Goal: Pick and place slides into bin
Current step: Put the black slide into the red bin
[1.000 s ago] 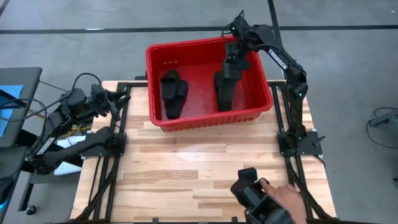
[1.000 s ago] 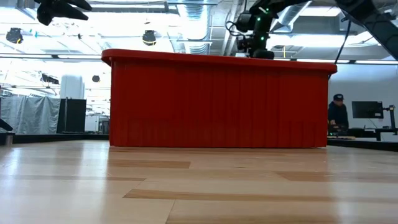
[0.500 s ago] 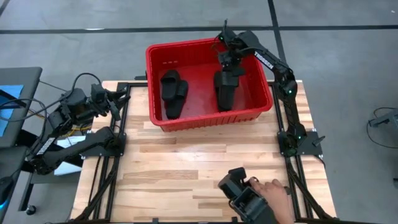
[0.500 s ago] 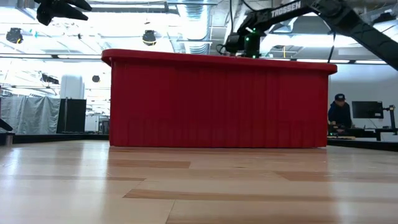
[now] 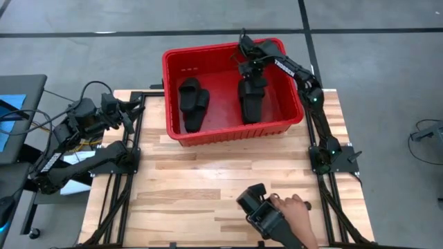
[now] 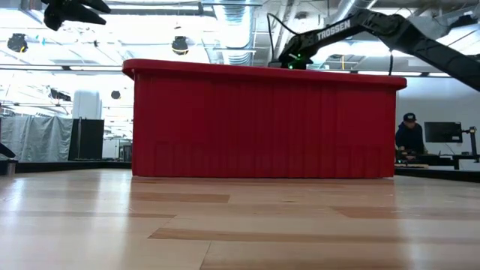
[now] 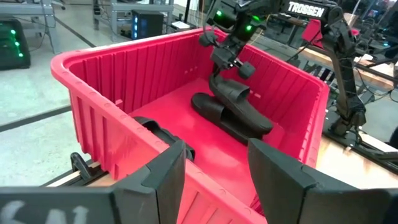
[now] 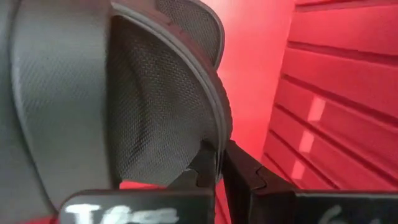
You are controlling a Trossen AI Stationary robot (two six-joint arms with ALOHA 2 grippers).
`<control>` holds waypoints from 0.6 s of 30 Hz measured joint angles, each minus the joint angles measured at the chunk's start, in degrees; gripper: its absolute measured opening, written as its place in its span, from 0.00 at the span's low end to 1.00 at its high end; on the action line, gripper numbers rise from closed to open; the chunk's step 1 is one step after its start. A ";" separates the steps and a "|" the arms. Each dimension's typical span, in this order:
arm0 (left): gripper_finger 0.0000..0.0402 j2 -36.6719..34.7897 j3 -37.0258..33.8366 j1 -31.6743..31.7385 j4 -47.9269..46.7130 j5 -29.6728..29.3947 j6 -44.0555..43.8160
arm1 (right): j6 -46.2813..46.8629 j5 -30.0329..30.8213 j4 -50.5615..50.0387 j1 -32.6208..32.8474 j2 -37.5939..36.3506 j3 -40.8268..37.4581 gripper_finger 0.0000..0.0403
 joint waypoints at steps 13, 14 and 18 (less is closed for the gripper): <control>0.41 0.00 0.00 0.00 -0.02 -1.38 0.44 | -0.55 -0.72 1.95 0.73 0.17 -0.02 0.00; 0.41 0.00 0.00 0.00 -0.02 -1.38 0.62 | -0.52 -0.67 1.96 0.84 0.15 -0.02 0.00; 0.41 -0.01 0.00 0.02 -0.02 -1.40 1.53 | -0.49 -0.61 2.09 1.64 0.15 -0.02 0.03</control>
